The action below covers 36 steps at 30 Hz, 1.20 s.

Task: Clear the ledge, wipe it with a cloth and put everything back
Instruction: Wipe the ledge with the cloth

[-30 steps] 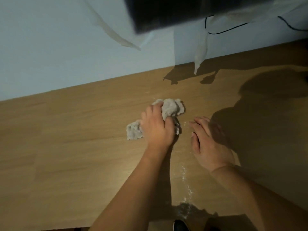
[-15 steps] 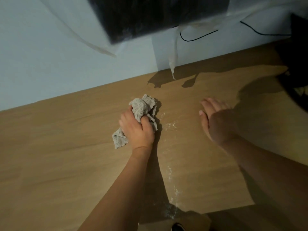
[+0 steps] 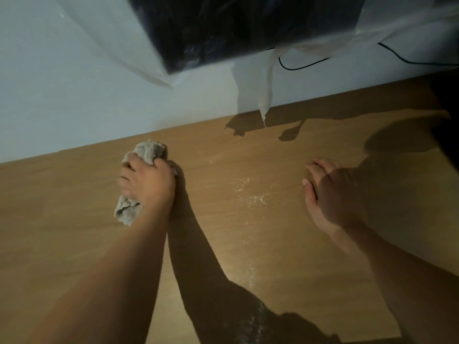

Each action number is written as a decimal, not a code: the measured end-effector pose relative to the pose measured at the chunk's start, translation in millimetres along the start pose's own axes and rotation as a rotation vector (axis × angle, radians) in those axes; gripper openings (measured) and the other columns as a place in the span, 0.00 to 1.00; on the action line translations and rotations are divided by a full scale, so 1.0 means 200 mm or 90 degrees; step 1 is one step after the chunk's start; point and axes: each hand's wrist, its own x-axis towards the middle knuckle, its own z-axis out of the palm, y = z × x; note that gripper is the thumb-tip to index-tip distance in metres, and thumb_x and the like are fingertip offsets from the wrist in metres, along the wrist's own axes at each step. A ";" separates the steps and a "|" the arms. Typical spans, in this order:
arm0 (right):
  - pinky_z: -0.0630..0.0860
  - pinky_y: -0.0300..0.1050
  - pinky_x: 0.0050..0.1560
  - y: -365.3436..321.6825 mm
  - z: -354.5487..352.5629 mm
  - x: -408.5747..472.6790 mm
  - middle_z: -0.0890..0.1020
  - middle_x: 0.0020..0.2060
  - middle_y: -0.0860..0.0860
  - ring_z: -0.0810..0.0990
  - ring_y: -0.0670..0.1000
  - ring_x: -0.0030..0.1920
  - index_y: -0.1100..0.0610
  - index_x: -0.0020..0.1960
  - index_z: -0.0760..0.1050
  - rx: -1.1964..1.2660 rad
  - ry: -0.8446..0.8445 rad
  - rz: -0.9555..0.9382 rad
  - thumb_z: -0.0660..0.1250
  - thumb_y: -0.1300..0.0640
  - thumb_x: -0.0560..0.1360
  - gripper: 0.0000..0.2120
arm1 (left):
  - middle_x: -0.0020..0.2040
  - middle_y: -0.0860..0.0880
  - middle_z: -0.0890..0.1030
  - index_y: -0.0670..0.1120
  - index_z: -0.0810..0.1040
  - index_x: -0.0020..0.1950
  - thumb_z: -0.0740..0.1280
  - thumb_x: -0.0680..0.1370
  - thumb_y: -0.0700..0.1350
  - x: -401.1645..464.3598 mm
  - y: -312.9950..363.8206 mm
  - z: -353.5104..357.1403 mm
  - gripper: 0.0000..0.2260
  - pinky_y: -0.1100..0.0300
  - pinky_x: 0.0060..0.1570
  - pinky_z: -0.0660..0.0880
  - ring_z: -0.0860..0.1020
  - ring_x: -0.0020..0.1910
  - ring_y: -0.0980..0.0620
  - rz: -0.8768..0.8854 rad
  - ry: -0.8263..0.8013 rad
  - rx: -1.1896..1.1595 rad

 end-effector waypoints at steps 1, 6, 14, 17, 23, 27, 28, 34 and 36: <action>0.70 0.57 0.67 0.00 0.01 0.00 0.76 0.64 0.56 0.73 0.57 0.65 0.59 0.66 0.75 -0.001 -0.001 0.002 0.63 0.53 0.79 0.18 | 0.73 0.35 0.66 0.42 0.63 0.77 0.61 0.79 0.49 -0.01 0.04 0.03 0.27 0.43 0.69 0.58 0.63 0.71 0.35 0.022 -0.009 0.014; 0.68 0.57 0.69 0.00 0.01 -0.01 0.75 0.65 0.56 0.71 0.56 0.66 0.59 0.67 0.75 0.014 0.003 0.000 0.62 0.54 0.80 0.18 | 0.70 0.38 0.69 0.43 0.66 0.76 0.61 0.80 0.50 -0.19 0.29 0.15 0.26 0.48 0.63 0.63 0.67 0.67 0.37 0.188 -0.065 0.010; 0.68 0.59 0.68 -0.01 0.01 -0.02 0.75 0.64 0.56 0.72 0.58 0.66 0.60 0.65 0.75 0.024 0.021 0.005 0.60 0.55 0.80 0.17 | 0.67 0.41 0.69 0.44 0.68 0.74 0.55 0.75 0.54 -0.32 0.33 0.17 0.29 0.56 0.61 0.59 0.66 0.65 0.42 0.341 -0.158 -0.133; 0.69 0.61 0.67 -0.01 0.01 -0.02 0.75 0.64 0.57 0.72 0.60 0.66 0.60 0.65 0.75 0.030 0.026 0.012 0.59 0.55 0.80 0.17 | 0.70 0.38 0.68 0.44 0.66 0.76 0.60 0.78 0.51 -0.15 0.35 0.19 0.27 0.51 0.64 0.58 0.65 0.67 0.38 0.083 -0.028 -0.150; 0.68 0.59 0.68 -0.01 0.00 -0.02 0.73 0.65 0.54 0.70 0.57 0.68 0.56 0.68 0.73 0.028 -0.006 0.030 0.57 0.52 0.81 0.18 | 0.71 0.39 0.69 0.45 0.64 0.76 0.62 0.79 0.51 -0.30 0.59 0.31 0.26 0.46 0.67 0.59 0.64 0.69 0.38 0.093 -0.077 -0.066; 0.70 0.59 0.66 0.01 0.01 -0.02 0.73 0.64 0.54 0.72 0.58 0.66 0.58 0.65 0.75 0.052 0.008 0.021 0.57 0.53 0.80 0.17 | 0.70 0.43 0.69 0.46 0.67 0.75 0.60 0.79 0.52 -0.37 0.60 0.28 0.24 0.48 0.66 0.60 0.65 0.68 0.40 0.290 -0.158 -0.043; 0.70 0.59 0.65 0.00 0.01 -0.02 0.74 0.63 0.55 0.72 0.58 0.65 0.58 0.64 0.75 0.052 0.018 0.018 0.57 0.53 0.80 0.18 | 0.69 0.45 0.70 0.48 0.68 0.74 0.61 0.79 0.53 -0.37 0.56 0.26 0.24 0.49 0.64 0.61 0.66 0.66 0.42 0.361 -0.185 -0.052; 0.69 0.57 0.68 0.00 0.00 -0.02 0.73 0.63 0.55 0.70 0.57 0.66 0.59 0.64 0.75 0.052 0.022 0.015 0.57 0.52 0.79 0.18 | 0.62 0.51 0.65 0.50 0.68 0.74 0.60 0.76 0.55 -0.23 0.47 0.17 0.26 0.55 0.63 0.60 0.60 0.61 0.53 0.462 -0.271 -0.158; 0.67 0.56 0.69 0.00 0.00 -0.03 0.73 0.64 0.55 0.70 0.57 0.66 0.58 0.65 0.75 0.038 0.020 0.015 0.57 0.53 0.80 0.17 | 0.65 0.48 0.66 0.50 0.67 0.73 0.61 0.79 0.53 -0.20 0.53 0.20 0.23 0.53 0.64 0.59 0.61 0.61 0.50 0.433 -0.240 -0.142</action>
